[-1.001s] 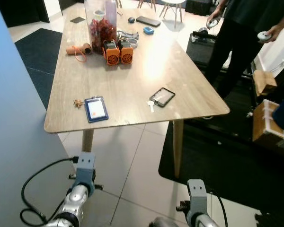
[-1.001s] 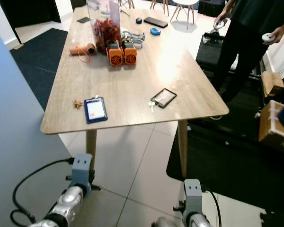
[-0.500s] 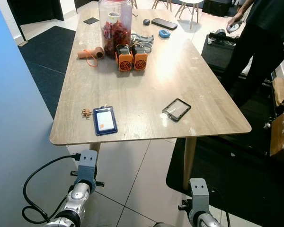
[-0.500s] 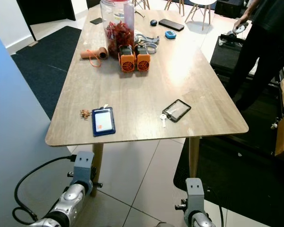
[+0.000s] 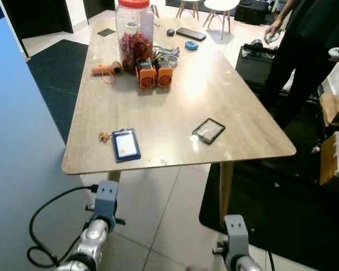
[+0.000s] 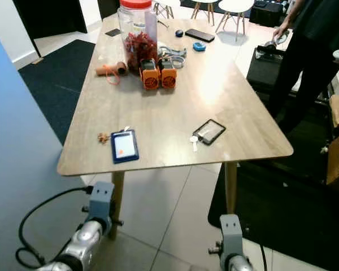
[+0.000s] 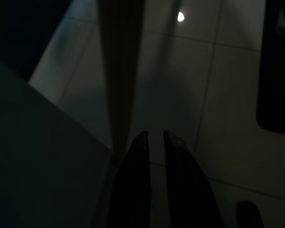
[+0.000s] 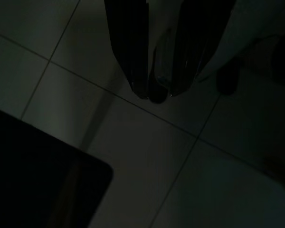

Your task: Hang keys on a hook

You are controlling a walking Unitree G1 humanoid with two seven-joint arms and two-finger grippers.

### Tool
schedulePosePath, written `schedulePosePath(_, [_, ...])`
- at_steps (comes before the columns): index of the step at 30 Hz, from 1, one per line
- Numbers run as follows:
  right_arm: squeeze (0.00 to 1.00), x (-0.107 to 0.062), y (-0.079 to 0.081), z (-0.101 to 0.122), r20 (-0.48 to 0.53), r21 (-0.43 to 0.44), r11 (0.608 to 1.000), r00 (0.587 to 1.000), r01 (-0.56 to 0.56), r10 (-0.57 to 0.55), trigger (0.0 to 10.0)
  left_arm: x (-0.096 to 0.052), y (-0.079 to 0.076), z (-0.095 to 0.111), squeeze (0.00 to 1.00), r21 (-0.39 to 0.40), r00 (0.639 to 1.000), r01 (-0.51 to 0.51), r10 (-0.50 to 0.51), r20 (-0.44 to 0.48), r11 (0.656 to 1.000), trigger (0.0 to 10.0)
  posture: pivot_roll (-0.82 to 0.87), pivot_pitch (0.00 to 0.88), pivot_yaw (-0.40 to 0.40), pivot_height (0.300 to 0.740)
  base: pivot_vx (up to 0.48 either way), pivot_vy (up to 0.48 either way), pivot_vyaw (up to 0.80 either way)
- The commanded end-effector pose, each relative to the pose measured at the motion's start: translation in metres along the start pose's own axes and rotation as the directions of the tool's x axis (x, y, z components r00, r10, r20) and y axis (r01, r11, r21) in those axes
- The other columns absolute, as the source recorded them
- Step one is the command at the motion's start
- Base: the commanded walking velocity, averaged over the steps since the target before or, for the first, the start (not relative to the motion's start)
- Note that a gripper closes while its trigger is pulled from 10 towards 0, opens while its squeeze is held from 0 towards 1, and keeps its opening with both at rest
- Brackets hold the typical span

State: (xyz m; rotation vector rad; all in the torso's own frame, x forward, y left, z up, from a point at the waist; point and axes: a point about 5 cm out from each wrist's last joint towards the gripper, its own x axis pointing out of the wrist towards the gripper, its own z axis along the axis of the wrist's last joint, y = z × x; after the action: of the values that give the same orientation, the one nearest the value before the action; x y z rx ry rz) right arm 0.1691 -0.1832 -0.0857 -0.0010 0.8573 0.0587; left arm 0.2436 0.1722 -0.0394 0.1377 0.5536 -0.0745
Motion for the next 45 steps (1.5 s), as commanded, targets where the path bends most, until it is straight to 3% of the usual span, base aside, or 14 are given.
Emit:
schedulePosePath(1, [0.00, 0.0003, 0.0016, 0.0010, 0.006, -0.009, 1.000, 1.000, -0.009, 0.009, 10.0, -0.0024, 0.0002, -0.0056, 0.00, 0.006, 1.000, 0.005, -0.005, -0.015, 1.000, 10.0, 0.05, 0.059, -0.030, 0.740, 0.000, 0.000, 0.80])
schedulePosePath(10, [0.00, 0.0000, 0.0055, -0.0022, -0.005, -0.007, 1.000, 1.000, -0.020, 0.020, 10.0, -0.0023, -0.0017, -0.0044, 0.00, 0.019, 1.000, 0.026, -0.026, -0.004, 0.999, 10.0, 0.05, 0.066, -0.027, 0.740, 0.000, 0.000, 0.79])
schedulePosePath(13, [0.00, -0.0007, 0.0021, -0.0036, -0.005, 0.053, 0.999, 1.000, 0.010, -0.010, 10.0, -0.0024, -0.0026, -0.0043, 0.00, 0.020, 0.999, 0.033, -0.033, -0.002, 0.999, 10.0, 0.05, 0.068, -0.025, 0.740, 0.000, 0.000, 0.00])
schedulePosePath(16, [0.00, -0.0007, 0.0018, -0.0035, -0.007, 0.043, 0.999, 1.000, 0.008, -0.008, 10.0, -0.0024, -0.0036, -0.0041, 0.00, 0.025, 0.999, 0.041, -0.041, 0.001, 0.999, 10.0, 0.05, 0.068, -0.025, 0.740, 0.000, 0.000, 0.00])
schedulePosePath(41, [0.00, -0.0007, 0.0009, -0.0033, -0.006, 0.045, 0.999, 1.000, 0.014, -0.014, 10.0, -0.0017, -0.0068, -0.0022, 0.00, 0.014, 0.998, 0.058, -0.058, 0.011, 0.998, 10.0, 0.04, 0.073, -0.023, 0.740, 0.000, -0.449, 0.00])
schedulePosePath(45, [0.00, -0.0009, 0.0005, -0.0040, -0.010, 0.044, 0.999, 1.000, 0.018, -0.017, 10.0, -0.0005, -0.0061, -0.0018, 0.00, -0.020, 0.999, 0.045, -0.045, -0.003, 0.999, 10.0, 0.05, 0.072, -0.023, 0.740, 0.000, 0.000, 0.00])
